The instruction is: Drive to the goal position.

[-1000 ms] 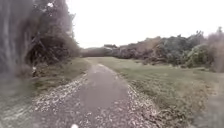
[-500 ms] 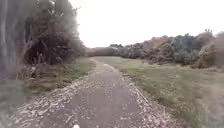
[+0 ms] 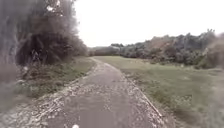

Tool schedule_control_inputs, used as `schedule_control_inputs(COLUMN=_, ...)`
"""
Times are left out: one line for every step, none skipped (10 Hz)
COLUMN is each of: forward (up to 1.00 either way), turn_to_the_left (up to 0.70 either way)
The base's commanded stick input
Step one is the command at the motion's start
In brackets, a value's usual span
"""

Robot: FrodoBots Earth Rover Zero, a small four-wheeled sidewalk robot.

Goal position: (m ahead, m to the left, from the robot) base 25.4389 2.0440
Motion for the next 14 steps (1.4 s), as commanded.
schedule_control_inputs(forward=0.85, turn_to_the_left=0.05)
schedule_control_inputs(forward=0.85, turn_to_the_left=0.07)
schedule_control_inputs(forward=0.85, turn_to_the_left=0.06)
schedule_control_inputs(forward=0.85, turn_to_the_left=0.03)
schedule_control_inputs(forward=0.85, turn_to_the_left=0.02)
schedule_control_inputs(forward=0.85, turn_to_the_left=0.01)
schedule_control_inputs(forward=0.85, turn_to_the_left=0.22)
schedule_control_inputs(forward=0.85, turn_to_the_left=0.3)
schedule_control_inputs(forward=0.85, turn_to_the_left=0.17)
schedule_control_inputs(forward=0.85, turn_to_the_left=0.08)
schedule_control_inputs(forward=0.85, turn_to_the_left=0.01)
schedule_control_inputs(forward=0.85, turn_to_the_left=0.01)
schedule_control_inputs(forward=0.85, turn_to_the_left=0.01)
schedule_control_inputs(forward=0.85, turn_to_the_left=0.01)
